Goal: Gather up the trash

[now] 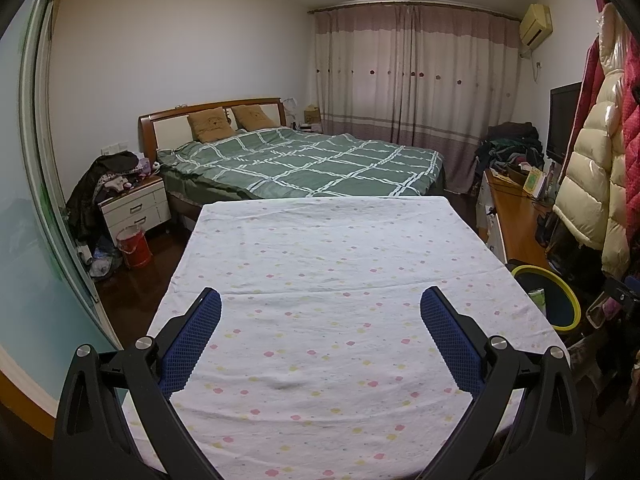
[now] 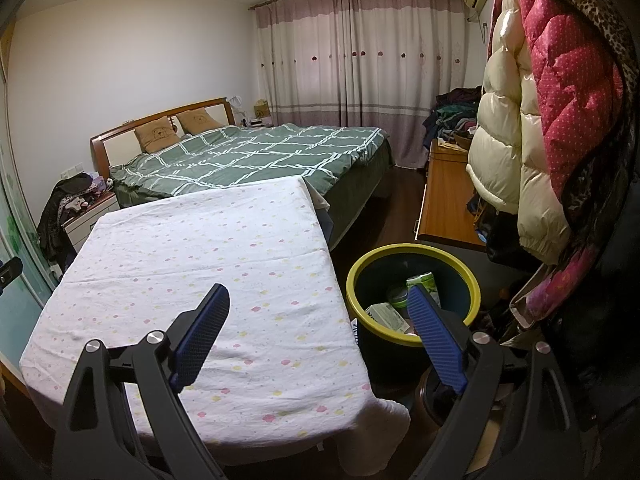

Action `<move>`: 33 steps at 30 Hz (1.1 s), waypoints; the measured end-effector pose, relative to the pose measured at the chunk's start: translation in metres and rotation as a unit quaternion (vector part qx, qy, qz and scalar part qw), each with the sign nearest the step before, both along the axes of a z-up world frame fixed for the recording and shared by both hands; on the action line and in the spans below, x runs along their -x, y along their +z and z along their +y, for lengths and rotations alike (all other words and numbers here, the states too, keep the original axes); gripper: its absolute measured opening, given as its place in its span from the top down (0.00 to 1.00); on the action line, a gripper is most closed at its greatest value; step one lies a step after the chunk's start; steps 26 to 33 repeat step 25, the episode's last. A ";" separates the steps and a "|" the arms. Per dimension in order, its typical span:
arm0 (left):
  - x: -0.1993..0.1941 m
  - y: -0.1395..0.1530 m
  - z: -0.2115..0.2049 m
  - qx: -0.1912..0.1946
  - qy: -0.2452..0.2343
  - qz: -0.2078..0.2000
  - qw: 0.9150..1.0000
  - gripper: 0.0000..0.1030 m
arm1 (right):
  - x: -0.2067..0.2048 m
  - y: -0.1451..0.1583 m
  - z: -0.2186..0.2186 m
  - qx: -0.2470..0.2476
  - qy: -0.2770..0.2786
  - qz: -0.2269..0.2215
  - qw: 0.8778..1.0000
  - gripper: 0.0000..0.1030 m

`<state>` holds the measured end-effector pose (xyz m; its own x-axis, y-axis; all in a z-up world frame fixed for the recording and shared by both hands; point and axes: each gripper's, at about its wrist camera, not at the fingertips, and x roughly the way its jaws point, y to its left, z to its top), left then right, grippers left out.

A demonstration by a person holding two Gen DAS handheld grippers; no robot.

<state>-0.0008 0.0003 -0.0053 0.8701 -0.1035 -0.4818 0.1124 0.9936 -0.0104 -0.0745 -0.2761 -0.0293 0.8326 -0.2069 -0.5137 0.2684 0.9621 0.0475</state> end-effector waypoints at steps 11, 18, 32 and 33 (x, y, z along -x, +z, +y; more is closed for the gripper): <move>-0.001 -0.003 0.005 0.010 -0.010 0.010 1.000 0.05 | 0.000 -0.001 0.000 -0.001 0.000 0.001 1.000 0.17; -0.020 -0.003 0.006 0.020 -0.020 0.020 0.999 0.05 | -0.013 -0.007 0.005 -0.006 0.012 0.010 1.000 0.16; -0.111 -0.036 0.017 0.012 0.009 0.074 0.997 0.05 | -0.089 -0.023 0.015 -0.036 0.075 0.039 0.996 0.09; -0.111 -0.036 0.017 0.012 0.009 0.074 0.997 0.05 | -0.089 -0.023 0.015 -0.036 0.075 0.039 0.996 0.09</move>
